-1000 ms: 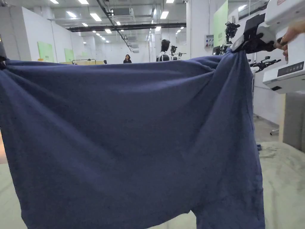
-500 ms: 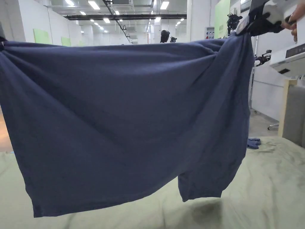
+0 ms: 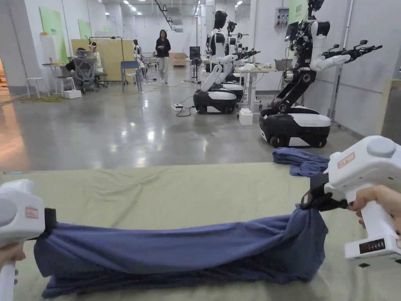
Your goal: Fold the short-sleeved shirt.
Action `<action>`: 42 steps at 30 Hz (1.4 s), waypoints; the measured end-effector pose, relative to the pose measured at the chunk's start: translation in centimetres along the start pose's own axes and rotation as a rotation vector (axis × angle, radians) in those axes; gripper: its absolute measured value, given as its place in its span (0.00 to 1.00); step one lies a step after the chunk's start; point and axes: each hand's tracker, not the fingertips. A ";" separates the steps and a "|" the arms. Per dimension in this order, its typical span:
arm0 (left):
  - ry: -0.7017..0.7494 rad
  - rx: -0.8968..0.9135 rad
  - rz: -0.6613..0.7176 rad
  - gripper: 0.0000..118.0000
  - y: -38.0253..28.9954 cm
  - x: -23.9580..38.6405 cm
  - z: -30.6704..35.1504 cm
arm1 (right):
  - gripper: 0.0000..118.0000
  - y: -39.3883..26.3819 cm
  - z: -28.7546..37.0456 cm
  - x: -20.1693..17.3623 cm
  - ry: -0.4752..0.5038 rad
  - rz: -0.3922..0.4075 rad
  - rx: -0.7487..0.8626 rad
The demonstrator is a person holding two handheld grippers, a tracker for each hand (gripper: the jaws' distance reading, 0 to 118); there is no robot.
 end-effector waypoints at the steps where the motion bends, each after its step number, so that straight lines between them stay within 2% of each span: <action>1: 0.001 -0.021 0.012 0.02 -1.0 -0.4 -0.1 | 0.06 -0.9 -0.9 1.1 -0.001 -0.029 -0.022; 3: -0.039 -0.044 0.083 0.02 -2.5 -1.7 0.6 | 0.06 -3.5 -1.1 2.6 0.028 -0.067 -0.040; 5: -0.091 -0.032 0.128 0.02 -3.9 -2.5 2.7 | 0.06 -5.4 -0.4 3.7 0.047 -0.042 -0.039; 9: -0.080 -0.010 0.011 0.02 -6.4 -2.9 8.6 | 0.06 -10.4 3.5 4.5 0.078 -0.029 -0.041; 15: -0.122 -0.039 -0.002 0.02 -12.2 -5.0 18.4 | 0.06 -19.7 10.2 5.0 0.093 0.035 -0.061; 19: -0.087 -0.096 -0.086 0.02 -17.2 -6.0 22.8 | 0.06 -26.1 13.3 6.9 0.123 0.010 -0.088; 25: -0.071 -0.154 -0.078 0.02 -23.5 -7.8 26.2 | 0.06 -34.2 16.5 8.8 0.132 0.000 -0.143; 32: -0.086 -0.174 -0.078 0.03 -27.1 -8.6 27.8 | 0.07 -37.6 17.3 9.5 0.124 0.005 -0.125; 33: -0.090 -0.185 -0.071 0.11 -27.2 -8.7 27.7 | 0.09 -37.7 17.3 9.5 0.118 -0.003 -0.111; 34: -0.096 -0.198 -0.057 0.27 -27.3 -8.7 27.8 | 0.18 -37.7 17.3 9.4 0.112 -0.010 -0.103; 35: -0.092 -0.188 -0.037 0.58 -27.4 -8.9 28.1 | 0.36 -37.6 17.5 9.2 0.103 -0.008 -0.097; 36: -0.102 -0.180 -0.024 0.89 -27.4 -9.2 28.4 | 0.71 -37.6 18.0 8.9 0.048 0.014 -0.080; 37: -0.100 -0.183 -0.025 0.92 -27.3 -9.3 28.6 | 0.84 -37.7 18.4 8.6 0.013 0.042 -0.065; 38: -0.105 -0.162 -0.019 0.92 -27.3 -9.4 29.2 | 0.86 -37.9 19.0 8.2 -0.014 0.081 -0.038; 40: -0.094 -0.139 -0.016 0.92 -27.3 -9.5 30.6 | 0.85 -38.2 20.9 7.9 -0.047 0.140 0.022; 42: -0.102 -0.133 -0.020 0.91 -27.5 -9.5 31.7 | 0.77 -39.3 23.0 6.9 -0.030 0.179 0.071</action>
